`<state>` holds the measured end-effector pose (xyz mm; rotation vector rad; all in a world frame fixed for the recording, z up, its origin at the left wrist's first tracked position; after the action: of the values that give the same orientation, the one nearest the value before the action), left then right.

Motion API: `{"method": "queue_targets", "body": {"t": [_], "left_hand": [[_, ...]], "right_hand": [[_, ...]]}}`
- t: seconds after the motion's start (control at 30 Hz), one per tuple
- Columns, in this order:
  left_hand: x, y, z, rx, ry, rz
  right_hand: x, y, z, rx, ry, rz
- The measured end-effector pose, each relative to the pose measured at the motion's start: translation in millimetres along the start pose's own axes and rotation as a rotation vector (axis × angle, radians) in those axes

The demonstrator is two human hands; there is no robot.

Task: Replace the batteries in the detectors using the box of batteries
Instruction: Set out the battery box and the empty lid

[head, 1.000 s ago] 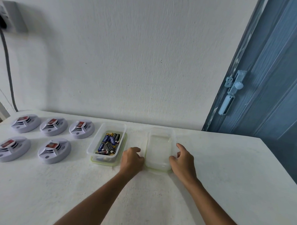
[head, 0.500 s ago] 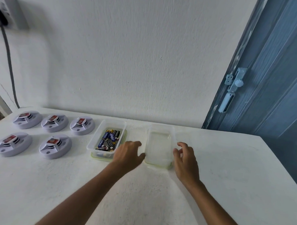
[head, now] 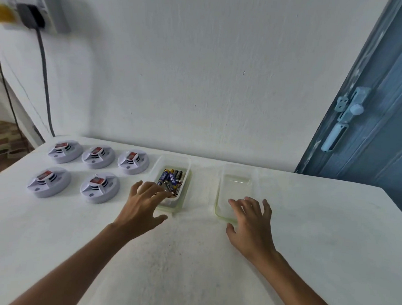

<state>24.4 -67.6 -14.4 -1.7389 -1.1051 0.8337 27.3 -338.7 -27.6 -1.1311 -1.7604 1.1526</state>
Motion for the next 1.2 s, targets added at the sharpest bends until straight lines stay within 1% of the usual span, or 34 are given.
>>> {"method": "queue_targets", "body": {"t": [0.13, 0.2, 0.33, 0.53, 0.9, 0.97, 1.07, 1.1, 1.13, 1.2], "left_hand": [[11, 7, -2, 0.024, 0.061, -0.004], [12, 8, -4, 0.019, 0.092, -0.015], [19, 12, -8, 0.010, 0.143, -0.001], [25, 16, -12, 0.005, 0.205, 0.044], [27, 16, -18, -0.020, 0.230, 0.060], [17, 11, -20, -0.064, 0.224, 0.071], [-22, 3, -25, -0.190, 0.301, 0.177], [-39, 5, -27, -0.193, 0.342, 0.222], [-56, 11, -30, -0.168, 0.371, 0.255], [-82, 31, -37, -0.089, 0.361, 0.276]], "right_hand": [[16, -2, -7, 0.157, 0.009, 0.110], [19, -2, -9, 0.225, 0.042, 0.130], [22, -6, -12, 0.246, 0.078, 0.146], [14, -8, -13, 0.289, 0.049, 0.091], [8, -14, -14, 0.338, 0.022, 0.071], [8, -15, -13, 0.281, 0.015, 0.025], [2, -21, -12, 0.071, 0.015, -0.062], [-1, -24, -12, 0.040, 0.040, -0.095], [-5, -26, -12, 0.043, 0.080, -0.128], [-11, -27, -11, 0.085, 0.159, -0.192]]}}
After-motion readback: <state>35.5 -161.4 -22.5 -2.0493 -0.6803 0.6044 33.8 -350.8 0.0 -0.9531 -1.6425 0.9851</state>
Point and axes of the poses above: each hand's wrist, its own z-axis away from the middle knuckle, its own y-axis out of the palm, x = y × z, the point moved 4 cm from there along -z, towards the middle knuckle, and after that the axes turned 1 degree about -y, right-handed, at the moved point
